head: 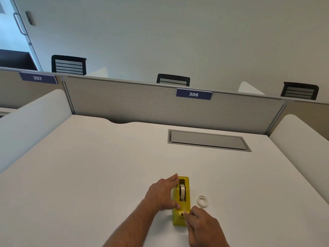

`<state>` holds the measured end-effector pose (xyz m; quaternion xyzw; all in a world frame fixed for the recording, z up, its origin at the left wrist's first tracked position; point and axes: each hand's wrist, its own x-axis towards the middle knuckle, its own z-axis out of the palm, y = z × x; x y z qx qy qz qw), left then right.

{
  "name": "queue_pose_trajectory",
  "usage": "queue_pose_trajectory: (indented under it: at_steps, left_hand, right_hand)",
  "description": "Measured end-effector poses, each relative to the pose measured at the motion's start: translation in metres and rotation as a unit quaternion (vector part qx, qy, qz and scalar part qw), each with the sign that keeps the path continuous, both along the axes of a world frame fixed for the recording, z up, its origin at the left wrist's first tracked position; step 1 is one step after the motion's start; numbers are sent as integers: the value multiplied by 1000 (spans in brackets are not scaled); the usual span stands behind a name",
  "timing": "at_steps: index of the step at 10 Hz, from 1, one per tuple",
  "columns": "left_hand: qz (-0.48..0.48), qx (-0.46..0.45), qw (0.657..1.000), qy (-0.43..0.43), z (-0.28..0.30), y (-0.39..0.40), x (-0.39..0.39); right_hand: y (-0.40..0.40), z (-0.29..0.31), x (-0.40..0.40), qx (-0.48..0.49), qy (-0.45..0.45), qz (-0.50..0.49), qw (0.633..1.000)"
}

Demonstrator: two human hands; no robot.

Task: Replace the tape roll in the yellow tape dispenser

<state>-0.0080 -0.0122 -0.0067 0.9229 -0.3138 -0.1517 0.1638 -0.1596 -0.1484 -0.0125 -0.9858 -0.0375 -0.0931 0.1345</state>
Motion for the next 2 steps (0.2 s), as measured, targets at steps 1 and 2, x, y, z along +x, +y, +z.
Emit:
queue_pose_trajectory:
  at_steps: [1, 2]
  left_hand:
    - [-19, -22, 999, 13, -3, 5, 1]
    - [-14, -60, 998, -2, 2, 9, 0]
  right_hand:
    - [-7, 14, -3, 26, -16, 3, 1000]
    - [-10, 35, 0, 132, -39, 2, 990]
